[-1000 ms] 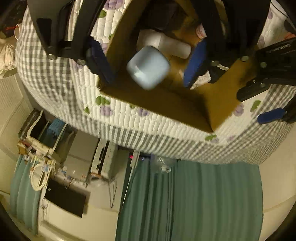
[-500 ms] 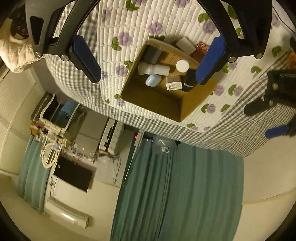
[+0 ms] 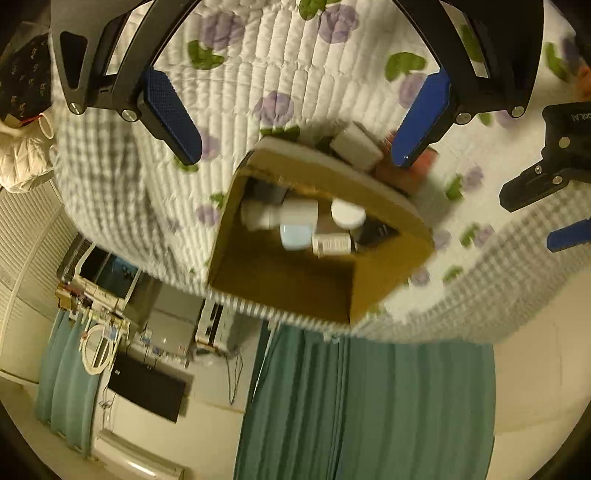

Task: Organize rigid objects

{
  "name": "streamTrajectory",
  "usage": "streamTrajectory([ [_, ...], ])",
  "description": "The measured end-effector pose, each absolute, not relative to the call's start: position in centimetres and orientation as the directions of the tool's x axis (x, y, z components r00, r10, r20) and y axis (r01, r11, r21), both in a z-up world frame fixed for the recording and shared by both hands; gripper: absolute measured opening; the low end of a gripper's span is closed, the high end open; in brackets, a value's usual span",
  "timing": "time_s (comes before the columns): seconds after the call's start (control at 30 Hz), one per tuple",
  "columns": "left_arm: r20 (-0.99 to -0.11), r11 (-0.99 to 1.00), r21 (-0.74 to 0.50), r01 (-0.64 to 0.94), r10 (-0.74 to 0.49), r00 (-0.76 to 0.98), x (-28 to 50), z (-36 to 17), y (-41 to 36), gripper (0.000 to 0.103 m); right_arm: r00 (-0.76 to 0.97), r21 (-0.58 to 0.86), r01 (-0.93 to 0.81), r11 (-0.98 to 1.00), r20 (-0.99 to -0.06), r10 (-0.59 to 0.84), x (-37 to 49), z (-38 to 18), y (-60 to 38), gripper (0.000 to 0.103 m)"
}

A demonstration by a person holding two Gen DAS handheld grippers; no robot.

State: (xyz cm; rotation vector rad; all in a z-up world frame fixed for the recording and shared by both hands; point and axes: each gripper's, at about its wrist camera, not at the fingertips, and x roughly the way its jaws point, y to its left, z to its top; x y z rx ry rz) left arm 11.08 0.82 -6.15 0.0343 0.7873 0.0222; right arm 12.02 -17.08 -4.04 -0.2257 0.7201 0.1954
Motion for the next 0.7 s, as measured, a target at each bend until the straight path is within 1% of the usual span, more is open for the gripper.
streamTrajectory([
  [0.13, -0.777, 0.999, 0.046, -0.004, 0.039, 0.628, 13.4, -10.1, -0.1, 0.103, 0.713, -0.136, -0.237, 0.962, -0.697, 0.077, 13.3, -7.9, -17.6, 0.103],
  [0.27, -0.82, 0.999, 0.047, 0.02, 0.027, 0.572, 15.8, -13.5, -1.6, 0.103, 0.644, -0.058, -0.216, 0.975, -0.759, 0.098, 14.7, -10.1, -19.4, 0.103],
  [0.33, -0.841, 0.999, 0.044, 0.013, 0.03, 0.541, 16.9, -14.9, -2.0, 0.103, 0.625, -0.015, -0.197, 0.98, -0.772, 0.114, 15.1, -10.7, -20.2, 0.103],
  [0.4, -0.847, 0.999, 0.046, -0.008, 0.043, 0.529, 17.6, -15.9, -2.1, 0.103, 0.609, 0.009, -0.18, 0.984, -0.784, 0.119, 15.4, -11.0, -20.6, 0.103],
  [0.53, -0.832, 0.998, 0.056, -0.012, 0.054, 0.552, 18.7, -16.8, -2.9, 0.103, 0.587, 0.028, -0.171, 0.985, -0.8, 0.125, 15.9, -11.5, -20.7, 0.103],
  [0.7, -0.831, 0.992, 0.124, 0.026, 0.089, 0.549, 19.1, -17.9, -4.0, 0.102, 0.577, 0.021, -0.178, 0.984, -0.808, 0.121, 16.0, -11.7, -20.3, 0.103],
])
